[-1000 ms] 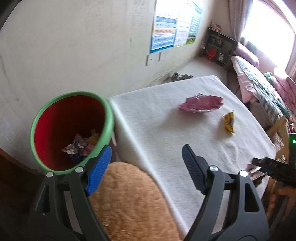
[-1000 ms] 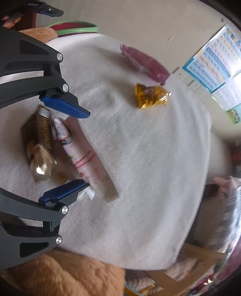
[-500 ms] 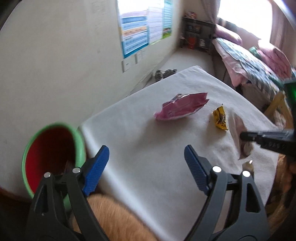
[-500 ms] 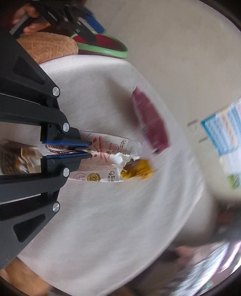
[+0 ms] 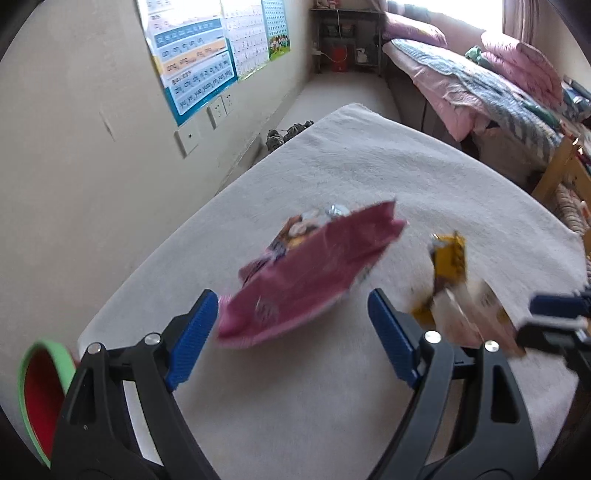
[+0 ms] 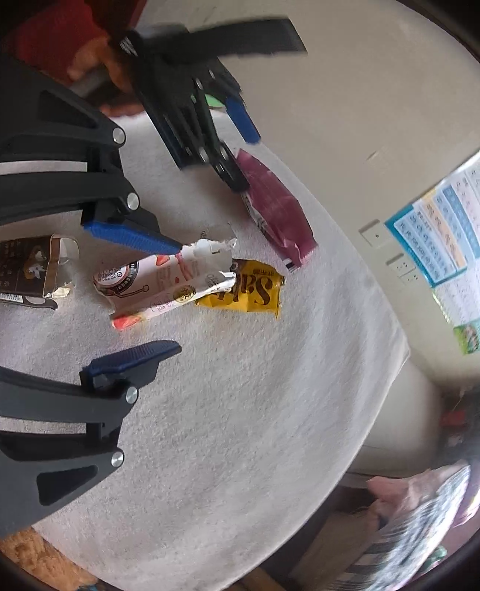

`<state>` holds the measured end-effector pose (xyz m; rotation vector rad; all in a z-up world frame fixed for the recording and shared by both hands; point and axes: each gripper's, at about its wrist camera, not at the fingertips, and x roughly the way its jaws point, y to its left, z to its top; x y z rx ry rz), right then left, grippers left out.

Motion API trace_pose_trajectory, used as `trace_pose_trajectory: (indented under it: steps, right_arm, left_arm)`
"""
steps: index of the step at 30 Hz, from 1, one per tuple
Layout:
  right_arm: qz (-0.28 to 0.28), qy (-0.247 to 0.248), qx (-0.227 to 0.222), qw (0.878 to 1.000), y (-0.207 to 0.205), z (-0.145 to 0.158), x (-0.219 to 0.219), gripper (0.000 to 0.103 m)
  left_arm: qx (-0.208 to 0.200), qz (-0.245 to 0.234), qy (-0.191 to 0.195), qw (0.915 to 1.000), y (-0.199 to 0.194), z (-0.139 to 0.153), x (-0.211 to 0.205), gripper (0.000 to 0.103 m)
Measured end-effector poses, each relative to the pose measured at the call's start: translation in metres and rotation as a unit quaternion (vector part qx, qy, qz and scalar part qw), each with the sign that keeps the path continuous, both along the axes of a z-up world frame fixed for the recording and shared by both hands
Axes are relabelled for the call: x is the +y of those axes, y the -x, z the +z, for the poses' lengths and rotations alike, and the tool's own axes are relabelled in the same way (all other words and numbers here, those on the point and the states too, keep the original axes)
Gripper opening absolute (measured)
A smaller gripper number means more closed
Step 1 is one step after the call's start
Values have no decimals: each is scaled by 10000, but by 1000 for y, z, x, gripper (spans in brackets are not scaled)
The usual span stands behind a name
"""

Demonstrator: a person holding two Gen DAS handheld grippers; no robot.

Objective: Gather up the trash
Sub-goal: 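Grasp the white strawberry carton with the right gripper while the left gripper grasps the pink snack bag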

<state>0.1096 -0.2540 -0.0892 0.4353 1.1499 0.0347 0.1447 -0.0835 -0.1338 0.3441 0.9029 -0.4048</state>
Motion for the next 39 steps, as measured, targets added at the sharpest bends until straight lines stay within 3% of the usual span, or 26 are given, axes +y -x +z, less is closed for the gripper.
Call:
trace_pose_trajectory:
  steps: [9, 16, 21, 25, 32, 39]
  right_arm:
    - [117, 11, 127, 9999, -2, -6, 7, 55]
    - [179, 65, 269, 9995, -4, -21, 14, 55]
    - [206, 60, 326, 9992, -5, -26, 19, 55]
    - [255, 109, 375, 9989, -5, -30, 26, 56]
    - [236, 182, 377, 9988, -3, -32, 26, 57]
    - [249, 198, 387, 9987, -1, -32, 26, 58]
  left_arm:
    - [308, -56, -385, 9988, -38, -21, -35, 79]
    - [547, -79, -245, 9982, -21, -8, -24, 56]
    - [673, 254, -88, 9974, 8, 7, 7, 55]
    - [816, 463, 81, 9956, 33, 7, 27, 61]
    - [724, -8, -72, 9974, 47, -2, 18, 75]
    - [899, 137, -146, 9957, 40, -17, 12, 74]
